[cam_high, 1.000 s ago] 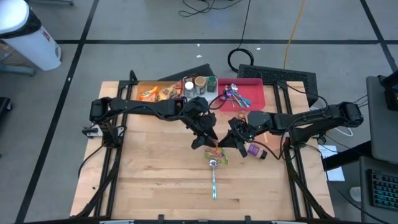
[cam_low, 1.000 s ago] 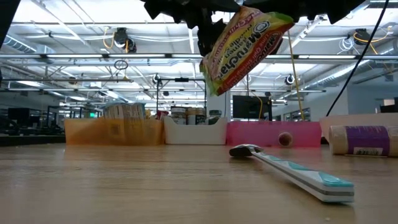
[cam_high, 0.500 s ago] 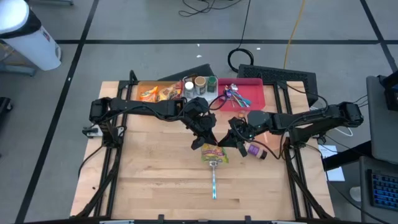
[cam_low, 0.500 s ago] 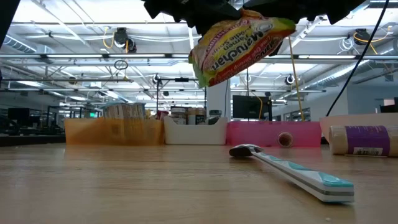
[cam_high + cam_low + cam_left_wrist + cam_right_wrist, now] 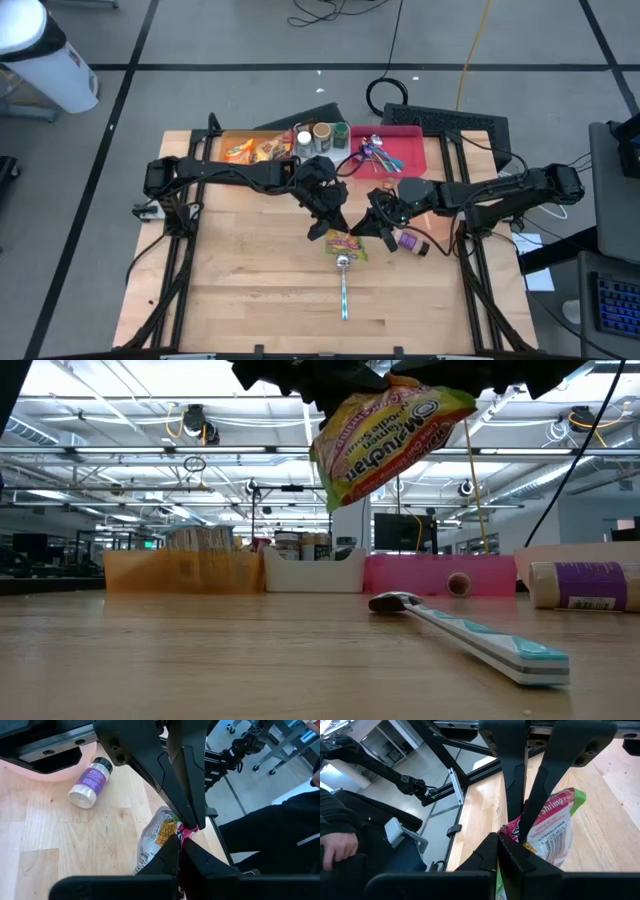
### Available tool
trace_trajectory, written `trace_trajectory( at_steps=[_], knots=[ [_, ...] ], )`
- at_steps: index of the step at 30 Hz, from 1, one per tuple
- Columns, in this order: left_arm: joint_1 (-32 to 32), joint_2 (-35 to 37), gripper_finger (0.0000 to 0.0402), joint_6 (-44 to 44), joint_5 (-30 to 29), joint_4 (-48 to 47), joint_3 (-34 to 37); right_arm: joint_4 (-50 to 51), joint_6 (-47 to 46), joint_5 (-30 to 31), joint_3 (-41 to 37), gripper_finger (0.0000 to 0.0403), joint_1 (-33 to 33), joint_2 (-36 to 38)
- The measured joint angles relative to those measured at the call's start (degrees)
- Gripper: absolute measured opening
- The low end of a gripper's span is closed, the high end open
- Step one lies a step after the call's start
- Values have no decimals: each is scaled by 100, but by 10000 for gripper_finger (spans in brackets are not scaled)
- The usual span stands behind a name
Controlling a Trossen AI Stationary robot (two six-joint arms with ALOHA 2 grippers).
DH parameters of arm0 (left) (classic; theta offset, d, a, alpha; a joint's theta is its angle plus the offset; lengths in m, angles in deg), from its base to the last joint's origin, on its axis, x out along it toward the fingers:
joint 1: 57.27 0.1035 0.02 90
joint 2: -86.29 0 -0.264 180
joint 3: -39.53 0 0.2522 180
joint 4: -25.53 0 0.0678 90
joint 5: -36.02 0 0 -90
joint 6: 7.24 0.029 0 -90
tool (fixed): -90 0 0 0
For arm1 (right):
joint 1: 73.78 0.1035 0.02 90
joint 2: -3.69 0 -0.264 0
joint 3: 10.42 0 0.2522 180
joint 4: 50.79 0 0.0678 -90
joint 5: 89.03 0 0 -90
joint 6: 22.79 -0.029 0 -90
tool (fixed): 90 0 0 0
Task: Pick & Place Food Item
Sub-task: Put the green noodle pack into the orange bin
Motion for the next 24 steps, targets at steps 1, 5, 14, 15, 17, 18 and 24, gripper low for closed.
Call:
trace_trajectory(
  at_steps=[1,5,14,15,17,18,24],
  knots=[
    [4,0,3,-7,17,2,0,-6,0,0,0,4,0,0],
    [25,0,3,-22,28,17,0,-17,-72,-2,0,26,0,32],
    [237,-2,1,-162,275,-75,-57,-10,-304,-15,-2,122,-258,288],
    [272,-2,1,-173,361,-82,-88,-14,-303,-12,-2,133,-300,344],
    [328,-2,1,-191,406,-86,-198,-5,-302,-10,-2,152,-409,452],
    [345,-2,1,-187,414,-112,-266,-5,-302,-9,-2,161,-473,499],
    [467,-2,1,147,418,-769,-826,37,-293,-7,-2,192,-908,847]
  ],
)
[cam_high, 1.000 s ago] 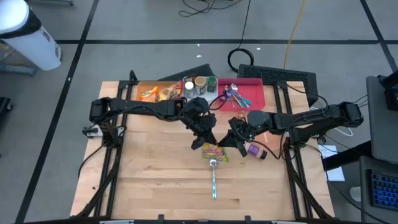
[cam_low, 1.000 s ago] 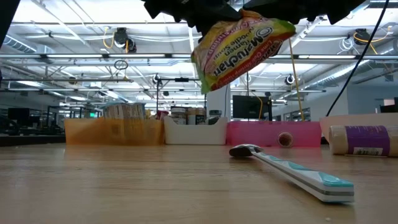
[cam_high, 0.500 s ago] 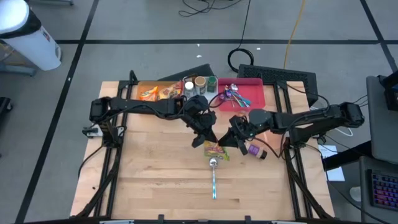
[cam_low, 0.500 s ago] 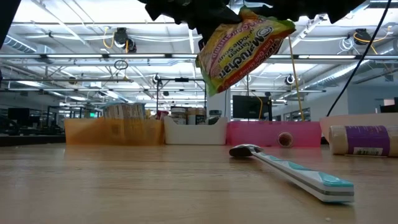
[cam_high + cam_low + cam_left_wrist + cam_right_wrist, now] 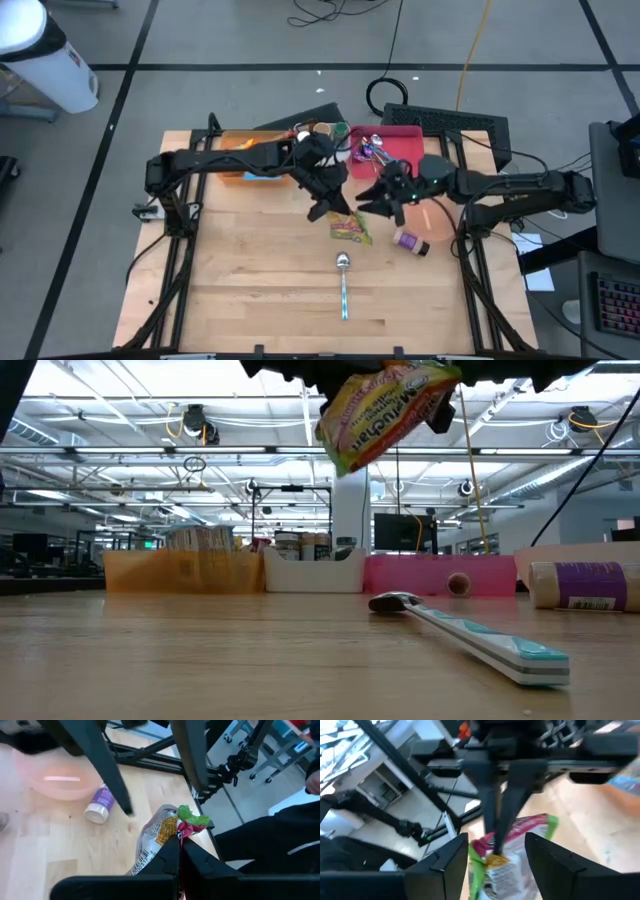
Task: Pick & Place Food Item
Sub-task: Put the green noodle pack into the orange bin
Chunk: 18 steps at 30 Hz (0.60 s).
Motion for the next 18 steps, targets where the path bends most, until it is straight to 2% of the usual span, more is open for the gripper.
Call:
trace_trajectory(
  at_steps=[4,7,11,18],
  knots=[
    [143,22,1,175,-76,-670,-444,12,-4,2,0,200,-239,166],
    [224,124,1,305,-152,-758,-703,46,97,4,0,201,-393,241],
    [423,537,0,546,-300,-864,-824,105,297,12,0,198,-559,298],
    [1233,1466,0,834,-462,-1549,-828,177,316,10,-2,197,-813,353]
  ],
)
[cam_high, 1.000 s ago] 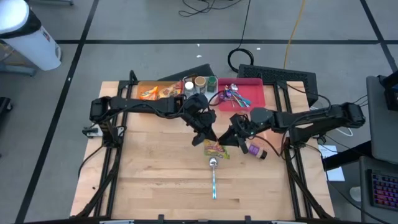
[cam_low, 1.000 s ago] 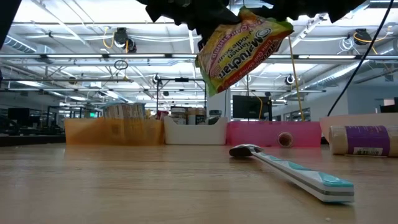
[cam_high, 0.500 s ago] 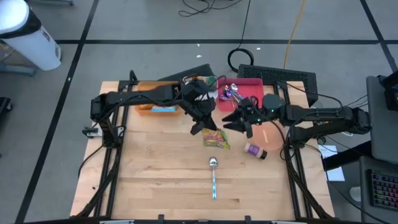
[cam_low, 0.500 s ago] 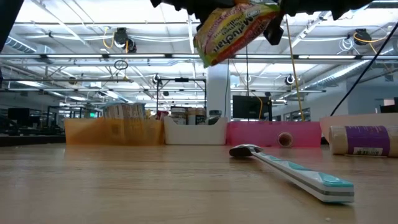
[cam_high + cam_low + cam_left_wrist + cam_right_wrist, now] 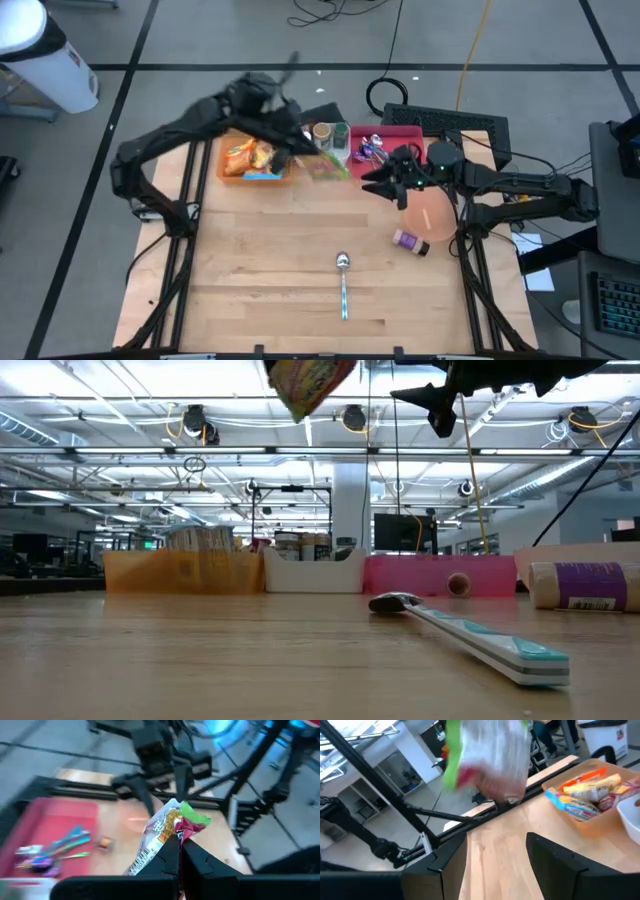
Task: Pick & Place Food Item
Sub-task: Put the green noodle pack into the orange bin
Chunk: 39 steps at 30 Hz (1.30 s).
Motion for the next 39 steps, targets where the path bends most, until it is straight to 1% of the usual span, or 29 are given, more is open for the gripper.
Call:
trace_trajectory(
  at_steps=[3,8,13,16,20,24,32,39],
  knots=[
    [311,343,0,148,-242,-448,0,14,9,1,0,197,-88,-3],
    [680,713,0,342,-777,-1325,0,-3,159,11,0,197,-162,-3],
    [874,911,0,423,-1253,-1901,2,-3,298,14,0,197,-170,-3],
    [987,981,0,519,-1359,-2149,2,-3,317,18,0,197,-192,-3],
    [1215,1042,0,580,-1672,-2456,143,-3,304,20,0,196,-192,-3],
    [1490,1184,0,597,-1827,-2431,506,-1,284,22,0,196,-192,-3],
    [2093,1597,0,643,-1993,-2477,1590,2,254,25,0,196,-192,-3],
    [2404,1825,0,911,-2158,-2455,2373,2,272,27,0,196,-192,-3]
  ],
)
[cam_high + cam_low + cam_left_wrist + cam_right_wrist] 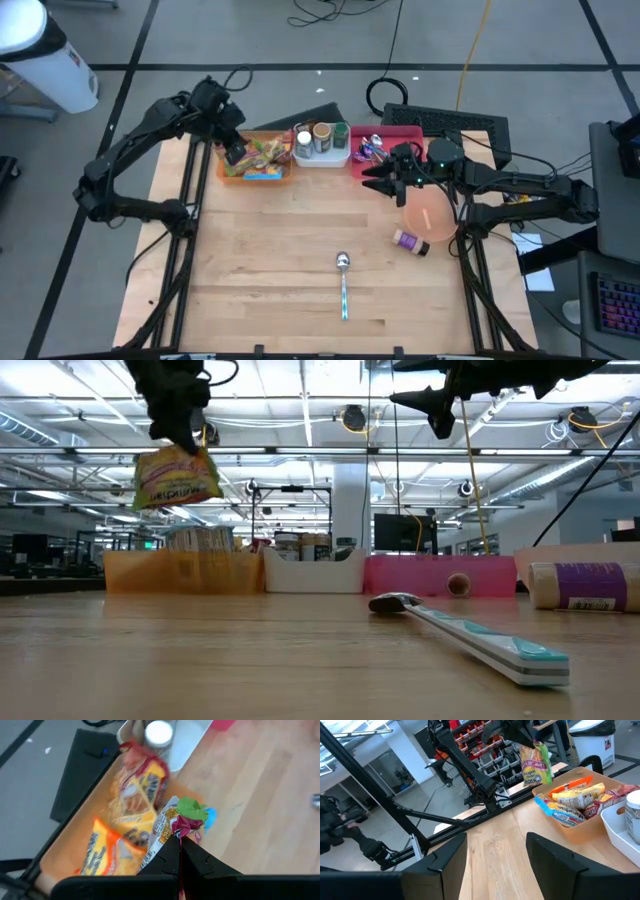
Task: Pick & Place Food Item
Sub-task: Put the green noodle pack into the orange bin
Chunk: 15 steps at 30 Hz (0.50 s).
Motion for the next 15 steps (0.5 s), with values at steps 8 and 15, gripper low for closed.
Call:
trace_trajectory(
  at_steps=[8,15],
  knots=[
    [284,3,0,196,-226,461,730,0,-2,0,0,196,0,0],
    [475,-8,0,371,41,1131,1110,4,-124,0,0,196,0,0]
  ],
)
